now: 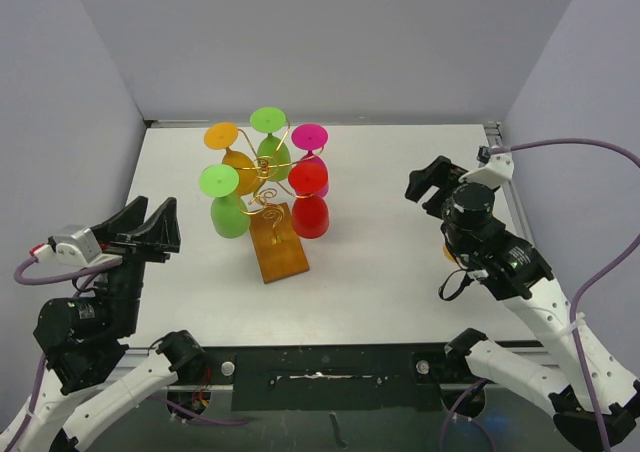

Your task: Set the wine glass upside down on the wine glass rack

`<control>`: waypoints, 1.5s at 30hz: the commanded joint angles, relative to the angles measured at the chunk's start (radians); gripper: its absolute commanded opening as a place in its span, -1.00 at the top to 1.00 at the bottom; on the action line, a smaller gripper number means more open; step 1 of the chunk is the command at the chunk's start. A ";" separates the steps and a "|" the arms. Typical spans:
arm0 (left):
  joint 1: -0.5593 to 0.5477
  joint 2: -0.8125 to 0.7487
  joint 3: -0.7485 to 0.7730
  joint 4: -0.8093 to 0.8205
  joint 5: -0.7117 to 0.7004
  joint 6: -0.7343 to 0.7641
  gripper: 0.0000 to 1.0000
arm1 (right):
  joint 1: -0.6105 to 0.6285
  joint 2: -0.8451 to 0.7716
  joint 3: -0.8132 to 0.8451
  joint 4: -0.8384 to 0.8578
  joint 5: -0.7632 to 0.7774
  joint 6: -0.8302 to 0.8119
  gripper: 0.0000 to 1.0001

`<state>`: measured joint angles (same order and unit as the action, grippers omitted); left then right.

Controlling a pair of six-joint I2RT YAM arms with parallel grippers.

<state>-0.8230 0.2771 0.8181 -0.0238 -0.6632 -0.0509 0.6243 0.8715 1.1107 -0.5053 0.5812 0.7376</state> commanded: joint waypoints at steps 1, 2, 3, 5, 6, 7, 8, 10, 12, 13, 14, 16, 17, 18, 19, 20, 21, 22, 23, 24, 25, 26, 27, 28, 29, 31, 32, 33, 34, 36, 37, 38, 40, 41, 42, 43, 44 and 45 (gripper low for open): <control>-0.005 0.007 0.046 -0.131 0.110 0.022 -0.20 | -0.076 -0.003 -0.017 -0.099 0.083 -0.103 -0.54; -0.005 0.006 0.047 -0.140 0.130 0.034 -0.22 | -0.102 0.000 -0.023 -0.121 0.076 -0.109 -0.52; -0.005 0.004 0.048 -0.142 0.145 0.041 -0.23 | -0.127 0.004 -0.026 -0.142 0.069 -0.110 -0.50; -0.005 0.005 0.045 -0.143 0.154 0.048 -0.24 | -0.176 0.012 -0.034 -0.191 0.060 -0.097 -0.41; -0.005 0.007 0.043 -0.142 0.155 0.051 -0.24 | -0.201 0.016 -0.038 -0.208 0.052 -0.094 -0.35; -0.005 0.009 0.043 -0.139 0.155 0.051 -0.24 | -0.223 0.018 -0.046 -0.219 0.041 -0.097 -0.32; -0.005 0.012 0.042 -0.134 0.158 0.051 -0.24 | -0.246 0.020 -0.055 -0.224 0.027 -0.104 -0.28; -0.005 0.018 0.040 -0.119 0.162 0.052 -0.24 | -0.316 0.031 -0.078 -0.227 -0.033 -0.126 -0.23; -0.005 0.024 0.041 -0.103 0.171 0.050 -0.24 | -0.389 0.051 -0.090 -0.225 -0.106 -0.157 -0.18; -0.005 0.027 0.045 -0.099 0.179 0.048 -0.24 | -0.425 0.060 -0.098 -0.220 -0.144 -0.175 -0.15; -0.005 0.031 0.049 -0.094 0.185 0.046 -0.24 | -0.462 0.070 -0.107 -0.211 -0.189 -0.193 -0.13; -0.005 0.040 0.061 -0.093 0.199 0.041 -0.24 | -0.521 0.087 -0.130 -0.186 -0.276 -0.222 -0.07; -0.005 0.045 0.067 -0.092 0.204 0.042 -0.24 | -0.546 0.097 -0.143 -0.173 -0.318 -0.237 -0.04; -0.005 0.050 0.070 -0.088 0.206 0.041 -0.24 | -0.562 0.108 -0.154 -0.155 -0.356 -0.252 -0.02; -0.005 0.054 0.072 -0.084 0.208 0.040 -0.24 | -0.574 0.119 -0.164 -0.144 -0.383 -0.259 0.02; -0.005 0.057 0.073 -0.079 0.210 0.039 -0.24 | -0.579 0.128 -0.171 -0.133 -0.401 -0.265 0.04; -0.005 0.060 0.073 -0.075 0.212 0.037 -0.24 | -0.580 0.136 -0.176 -0.128 -0.408 -0.268 0.05; -0.004 0.063 0.075 -0.073 0.215 0.035 -0.24 | -0.581 0.145 -0.176 -0.125 -0.408 -0.269 0.08; -0.005 0.065 0.077 -0.074 0.216 0.033 -0.24 | -0.581 0.151 -0.177 -0.123 -0.405 -0.272 0.11; -0.005 0.066 0.079 -0.075 0.218 0.030 -0.24 | -0.582 0.155 -0.178 -0.118 -0.400 -0.274 0.14; -0.005 0.066 0.079 -0.076 0.220 0.029 -0.24 | -0.582 0.160 -0.179 -0.115 -0.398 -0.278 0.18; -0.005 0.066 0.078 -0.075 0.219 0.027 -0.24 | -0.582 0.166 -0.179 -0.114 -0.396 -0.281 0.23; -0.005 0.066 0.077 -0.072 0.220 0.024 -0.24 | -0.584 0.171 -0.177 -0.115 -0.394 -0.285 0.27; -0.005 0.066 0.077 -0.070 0.221 0.021 -0.24 | -0.585 0.179 -0.177 -0.118 -0.391 -0.288 0.31; -0.005 0.068 0.080 -0.070 0.222 0.018 -0.24 | -0.586 0.184 -0.177 -0.118 -0.387 -0.291 0.36; -0.005 0.073 0.089 -0.073 0.230 0.013 -0.24 | -0.587 0.192 -0.180 -0.114 -0.386 -0.299 0.40; -0.005 0.074 0.092 -0.077 0.235 0.010 -0.24 | -0.588 0.196 -0.183 -0.110 -0.386 -0.303 0.42; -0.005 0.075 0.095 -0.079 0.240 0.008 -0.24 | -0.590 0.201 -0.185 -0.104 -0.386 -0.308 0.44; -0.005 0.077 0.097 -0.078 0.244 0.003 -0.24 | -0.591 0.208 -0.186 -0.099 -0.386 -0.313 0.46; -0.005 0.080 0.098 -0.072 0.256 -0.007 -0.24 | -0.592 0.224 -0.183 -0.094 -0.390 -0.324 0.51; -0.005 0.083 0.100 -0.070 0.264 -0.012 -0.24 | -0.595 0.233 -0.183 -0.092 -0.392 -0.328 0.55; -0.005 0.087 0.103 -0.070 0.273 -0.015 -0.24 | -0.596 0.240 -0.181 -0.091 -0.394 -0.331 0.62; -0.005 0.098 0.110 -0.074 0.294 -0.024 -0.24 | -0.597 0.247 -0.176 -0.087 -0.394 -0.333 0.78; -0.005 0.104 0.113 -0.075 0.303 -0.029 -0.24 | -0.596 0.247 -0.173 -0.085 -0.395 -0.334 0.86; -0.005 0.111 0.116 -0.074 0.311 -0.036 -0.24 | -0.595 0.246 -0.167 -0.086 -0.397 -0.335 0.92; -0.005 0.118 0.119 -0.071 0.319 -0.042 -0.24 | -0.596 0.243 -0.158 -0.089 -0.400 -0.336 0.97; -0.005 0.128 0.123 -0.067 0.329 -0.049 -0.24 | -0.597 0.238 -0.149 -0.094 -0.401 -0.335 1.00; -0.005 0.137 0.129 -0.065 0.338 -0.059 -0.24 | -0.596 0.230 -0.136 -0.100 -0.402 -0.334 1.00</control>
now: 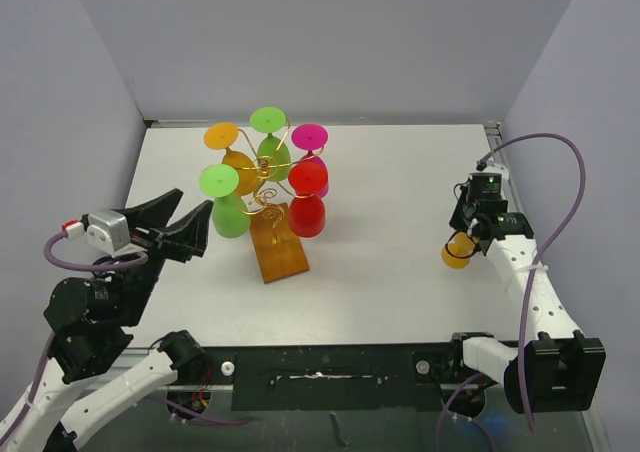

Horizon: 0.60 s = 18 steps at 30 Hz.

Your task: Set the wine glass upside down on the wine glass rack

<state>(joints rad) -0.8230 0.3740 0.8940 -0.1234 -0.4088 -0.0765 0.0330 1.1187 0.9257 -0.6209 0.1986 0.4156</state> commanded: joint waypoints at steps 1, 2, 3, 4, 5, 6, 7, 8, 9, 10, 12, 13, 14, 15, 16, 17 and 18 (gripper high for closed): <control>-0.005 0.051 0.063 0.041 0.094 -0.046 -0.24 | -0.004 -0.030 0.060 0.012 -0.027 -0.012 1.00; -0.005 0.063 0.066 0.044 0.107 -0.056 -0.24 | -0.003 -0.045 0.070 0.015 -0.037 -0.013 1.00; -0.005 0.074 0.071 0.058 0.119 -0.066 -0.24 | -0.002 -0.068 0.083 0.021 -0.051 -0.010 1.00; -0.005 0.085 0.072 0.072 0.132 -0.077 -0.24 | -0.001 -0.082 0.092 0.027 -0.067 -0.005 1.00; -0.005 0.097 0.072 0.091 0.143 -0.093 -0.24 | 0.001 -0.101 0.104 0.036 -0.086 -0.001 1.00; -0.005 0.108 0.074 0.109 0.154 -0.110 -0.24 | 0.007 -0.127 0.119 0.042 -0.103 0.004 1.00; -0.005 0.122 0.077 0.124 0.169 -0.126 -0.24 | 0.013 -0.150 0.132 0.053 -0.119 0.011 1.00; -0.004 0.136 0.080 0.140 0.183 -0.144 -0.24 | 0.025 -0.173 0.141 0.074 -0.133 0.019 1.00; -0.004 0.149 0.084 0.155 0.195 -0.165 -0.24 | 0.040 -0.199 0.148 0.097 -0.139 0.022 1.00; -0.004 0.165 0.089 0.167 0.203 -0.180 -0.24 | 0.061 -0.223 0.154 0.127 -0.133 0.026 1.00; -0.004 0.199 0.101 0.188 0.216 -0.213 -0.24 | 0.109 -0.273 0.163 0.200 -0.101 0.027 1.00; -0.004 0.213 0.108 0.198 0.220 -0.227 -0.24 | 0.134 -0.292 0.169 0.234 -0.083 0.024 1.00; -0.004 0.224 0.115 0.209 0.223 -0.241 -0.24 | 0.159 -0.311 0.174 0.266 -0.068 0.019 1.00; -0.004 0.235 0.121 0.222 0.222 -0.256 -0.24 | 0.185 -0.324 0.179 0.303 -0.056 0.016 1.00; -0.004 0.244 0.125 0.237 0.219 -0.277 -0.24 | 0.200 -0.335 0.182 0.340 -0.051 0.013 1.00; -0.004 0.253 0.129 0.255 0.215 -0.304 -0.24 | 0.211 -0.347 0.184 0.383 -0.054 0.011 1.00; -0.004 0.263 0.129 0.282 0.207 -0.333 -0.23 | 0.220 -0.356 0.182 0.432 -0.062 0.012 1.00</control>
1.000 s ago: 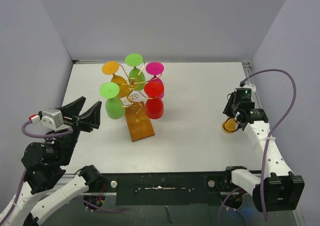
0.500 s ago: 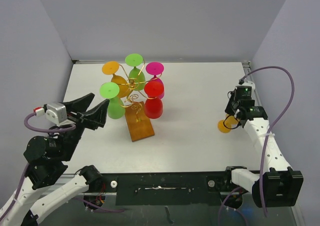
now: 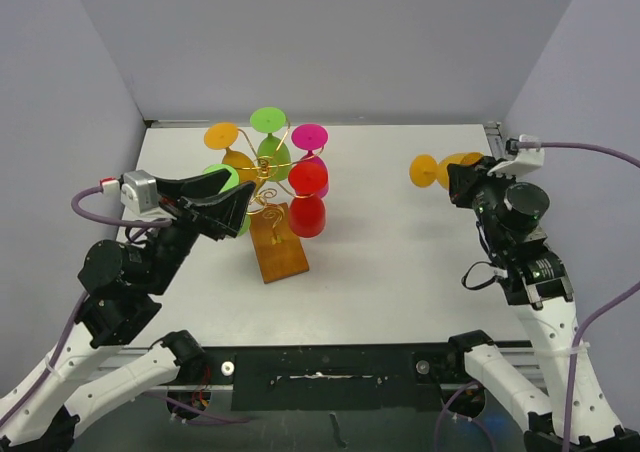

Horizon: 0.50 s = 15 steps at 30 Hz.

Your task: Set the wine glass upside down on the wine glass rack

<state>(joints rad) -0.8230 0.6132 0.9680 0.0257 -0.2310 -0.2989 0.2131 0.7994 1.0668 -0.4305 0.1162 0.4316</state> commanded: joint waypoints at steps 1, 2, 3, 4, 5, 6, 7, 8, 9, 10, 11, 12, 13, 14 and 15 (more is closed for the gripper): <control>-0.004 0.034 0.058 0.152 0.027 -0.142 -0.23 | 0.045 -0.040 0.042 0.282 0.009 -0.003 1.00; -0.004 0.047 0.068 0.163 0.026 -0.167 -0.23 | 0.051 -0.041 0.047 0.325 -0.011 -0.001 1.00; -0.004 0.061 0.080 0.170 0.026 -0.194 -0.23 | 0.054 -0.040 0.050 0.366 -0.026 0.007 1.00; -0.004 0.080 0.094 0.177 0.026 -0.221 -0.23 | 0.056 -0.039 0.053 0.416 -0.043 0.012 1.00; -0.003 0.091 0.104 0.186 0.026 -0.245 -0.22 | 0.057 -0.039 0.053 0.459 -0.060 0.016 1.00; -0.003 0.106 0.115 0.201 0.029 -0.268 -0.22 | 0.058 -0.040 0.050 0.503 -0.074 0.025 1.00; -0.003 0.128 0.123 0.220 0.038 -0.288 -0.22 | 0.058 -0.041 0.043 0.545 -0.088 0.031 1.00; -0.004 0.145 0.131 0.243 0.052 -0.306 -0.22 | 0.058 -0.046 0.033 0.591 -0.102 0.038 1.00; -0.004 0.161 0.140 0.265 0.061 -0.317 -0.22 | 0.060 -0.053 0.020 0.636 -0.113 0.047 1.00; -0.004 0.177 0.147 0.292 0.060 -0.334 -0.22 | 0.061 -0.061 0.003 0.683 -0.121 0.060 1.00; -0.004 0.192 0.153 0.321 0.055 -0.361 -0.22 | 0.061 -0.070 -0.025 0.742 -0.134 0.082 1.00; -0.005 0.208 0.159 0.351 0.057 -0.373 -0.22 | 0.062 -0.081 -0.060 0.805 -0.155 0.101 1.00; -0.005 0.228 0.166 0.375 0.063 -0.391 -0.21 | 0.062 -0.089 -0.093 0.858 -0.167 0.122 1.00; -0.005 0.248 0.176 0.389 0.071 -0.408 -0.19 | 0.064 -0.098 -0.118 0.890 -0.175 0.137 1.00; -0.005 0.275 0.191 0.397 0.084 -0.423 -0.18 | 0.065 -0.105 -0.137 0.910 -0.179 0.147 1.00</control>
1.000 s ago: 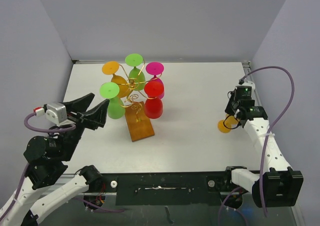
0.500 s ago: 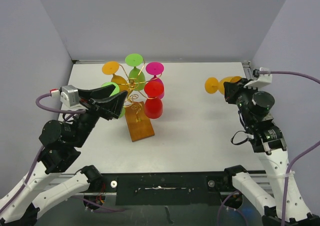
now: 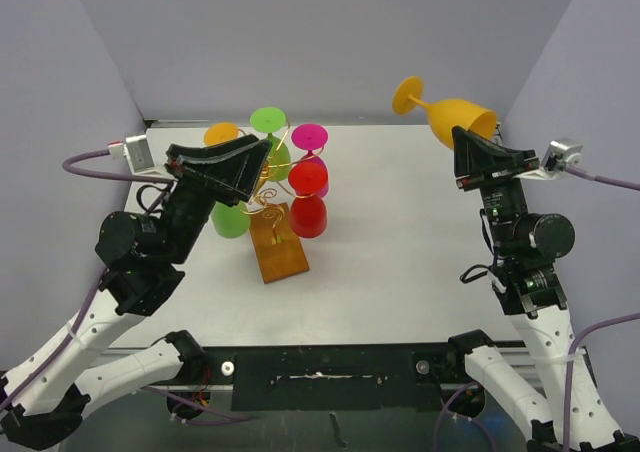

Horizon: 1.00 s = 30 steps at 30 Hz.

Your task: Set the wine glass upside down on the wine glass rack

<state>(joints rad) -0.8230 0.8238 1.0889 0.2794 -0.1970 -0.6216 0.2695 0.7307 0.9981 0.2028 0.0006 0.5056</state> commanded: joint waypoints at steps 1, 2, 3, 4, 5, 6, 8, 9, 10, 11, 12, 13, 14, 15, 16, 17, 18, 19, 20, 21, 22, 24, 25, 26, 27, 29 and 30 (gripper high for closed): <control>-0.005 0.089 0.084 0.146 0.061 -0.125 -0.17 | 0.009 -0.045 -0.093 0.297 -0.070 0.082 1.00; -0.005 0.118 0.094 0.152 0.072 -0.149 -0.17 | 0.009 -0.054 -0.111 0.318 -0.076 0.089 1.00; -0.005 0.148 0.101 0.165 0.088 -0.174 -0.17 | 0.011 -0.063 -0.132 0.342 -0.080 0.095 1.00; -0.005 0.174 0.111 0.174 0.100 -0.198 -0.17 | 0.011 -0.070 -0.148 0.358 -0.083 0.106 1.00; -0.005 0.204 0.117 0.183 0.110 -0.221 -0.16 | 0.011 -0.081 -0.160 0.369 -0.088 0.111 1.00; -0.006 0.230 0.124 0.196 0.118 -0.245 -0.17 | 0.011 -0.087 -0.172 0.377 -0.095 0.116 1.00; -0.009 0.278 0.139 0.210 0.130 -0.295 -0.16 | 0.013 -0.107 -0.199 0.397 -0.110 0.131 1.00; -0.012 0.302 0.149 0.213 0.137 -0.321 -0.16 | 0.012 -0.119 -0.212 0.416 -0.120 0.136 1.00; -0.019 0.336 0.160 0.218 0.146 -0.337 -0.16 | 0.014 -0.132 -0.226 0.427 -0.129 0.141 1.00; -0.030 0.351 0.172 0.222 0.150 -0.351 -0.12 | 0.013 -0.144 -0.240 0.441 -0.136 0.147 1.00; -0.041 0.382 0.185 0.225 0.145 -0.359 -0.10 | 0.014 -0.157 -0.253 0.451 -0.142 0.155 1.00; -0.057 0.406 0.196 0.231 0.135 -0.362 -0.10 | 0.014 -0.167 -0.262 0.458 -0.147 0.159 1.00; -0.074 0.424 0.210 0.233 0.119 -0.363 -0.09 | 0.013 -0.176 -0.272 0.460 -0.153 0.163 1.00; -0.091 0.444 0.218 0.244 0.102 -0.361 -0.08 | 0.013 -0.183 -0.278 0.462 -0.156 0.167 1.00; -0.112 0.463 0.225 0.257 0.078 -0.348 -0.08 | 0.013 -0.190 -0.285 0.465 -0.158 0.172 1.00; -0.133 0.478 0.239 0.263 0.051 -0.330 -0.08 | 0.014 -0.199 -0.291 0.468 -0.159 0.182 1.00; -0.153 0.495 0.253 0.264 0.025 -0.310 -0.08 | 0.013 -0.207 -0.296 0.470 -0.160 0.186 1.00; -0.172 0.511 0.264 0.264 0.001 -0.291 -0.08 | 0.014 -0.216 -0.298 0.471 -0.163 0.191 1.00; -0.186 0.526 0.275 0.267 -0.016 -0.277 -0.08 | 0.014 -0.225 -0.298 0.469 -0.168 0.197 1.00; -0.197 0.541 0.285 0.273 -0.030 -0.267 -0.08 | 0.015 -0.234 -0.297 0.470 -0.175 0.203 1.00; -0.205 0.557 0.295 0.276 -0.044 -0.260 -0.08 | 0.015 -0.240 -0.296 0.471 -0.185 0.208 1.00; -0.214 0.586 0.307 0.293 -0.062 -0.266 -0.10 | 0.014 -0.251 -0.293 0.478 -0.210 0.219 1.00; -0.217 0.601 0.309 0.308 -0.062 -0.270 -0.11 | 0.015 -0.254 -0.293 0.485 -0.224 0.225 1.00; -0.219 0.621 0.313 0.326 -0.058 -0.279 -0.13 | 0.015 -0.256 -0.291 0.489 -0.239 0.231 1.00; -0.221 0.635 0.318 0.341 -0.053 -0.285 -0.16 | 0.015 -0.258 -0.290 0.492 -0.250 0.238 1.00; -0.222 0.662 0.335 0.351 -0.047 -0.303 -0.17 | 0.015 -0.260 -0.289 0.502 -0.273 0.250 1.00; -0.222 0.671 0.342 0.359 -0.043 -0.313 -0.17 | 0.015 -0.261 -0.291 0.509 -0.281 0.257 1.00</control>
<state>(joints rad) -1.0401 1.4548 1.3651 0.5354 -0.2253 -0.9127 0.2768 0.4801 0.6968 0.6266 -0.2218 0.7238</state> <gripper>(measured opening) 0.583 0.042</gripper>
